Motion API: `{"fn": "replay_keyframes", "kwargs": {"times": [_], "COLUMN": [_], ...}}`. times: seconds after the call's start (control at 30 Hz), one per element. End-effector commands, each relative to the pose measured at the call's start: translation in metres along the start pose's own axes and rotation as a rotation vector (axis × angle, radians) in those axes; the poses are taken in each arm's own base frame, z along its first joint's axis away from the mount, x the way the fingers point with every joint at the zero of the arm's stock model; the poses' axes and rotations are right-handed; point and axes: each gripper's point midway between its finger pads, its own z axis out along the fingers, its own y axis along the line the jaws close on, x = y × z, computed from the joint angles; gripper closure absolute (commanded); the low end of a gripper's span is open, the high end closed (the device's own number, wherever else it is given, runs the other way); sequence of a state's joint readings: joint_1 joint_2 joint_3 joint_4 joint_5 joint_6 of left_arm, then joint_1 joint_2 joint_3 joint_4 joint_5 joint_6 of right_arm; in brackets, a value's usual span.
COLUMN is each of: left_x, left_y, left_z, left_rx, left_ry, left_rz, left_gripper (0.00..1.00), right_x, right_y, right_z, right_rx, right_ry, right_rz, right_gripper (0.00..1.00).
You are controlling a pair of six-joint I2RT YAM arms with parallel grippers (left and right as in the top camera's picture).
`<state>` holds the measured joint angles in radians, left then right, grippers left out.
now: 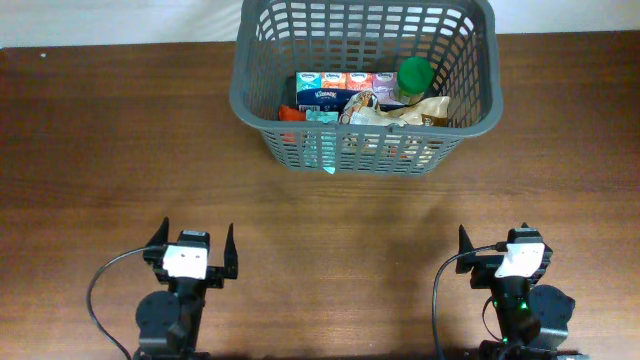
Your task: Pack container
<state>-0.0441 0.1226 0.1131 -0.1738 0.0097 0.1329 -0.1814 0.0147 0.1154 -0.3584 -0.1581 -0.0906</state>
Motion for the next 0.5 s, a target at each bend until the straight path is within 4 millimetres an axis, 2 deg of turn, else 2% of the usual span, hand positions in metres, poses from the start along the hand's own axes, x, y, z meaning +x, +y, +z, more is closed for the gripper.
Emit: {"fn": "replay_keyframes", "kwargs": {"times": [0.0, 0.03, 0.17, 0.47], "left_x": [0.011, 0.014, 0.001, 0.002], "left_y": [-0.001, -0.001, 0.0, 0.0], "left_z": [0.001, 0.001, -0.001, -0.001], "left_rx": [-0.008, -0.008, -0.015, -0.014], "left_ry": [-0.01, -0.013, -0.086, -0.082], "left_rz": [-0.004, -0.004, -0.004, -0.004], "left_gripper": [0.01, 0.01, 0.01, 0.01], "right_x": [0.002, 0.002, 0.002, 0.002], "right_y": [0.001, 0.001, 0.001, 0.001], "right_z": [0.0, 0.0, 0.0, 0.0], "right_rx": [-0.004, -0.004, -0.004, -0.004], "right_ry": [-0.001, -0.001, -0.001, -0.001], "right_rz": [-0.007, -0.007, -0.007, -0.007], "right_gripper": [0.01, 0.01, 0.01, 0.01]}}
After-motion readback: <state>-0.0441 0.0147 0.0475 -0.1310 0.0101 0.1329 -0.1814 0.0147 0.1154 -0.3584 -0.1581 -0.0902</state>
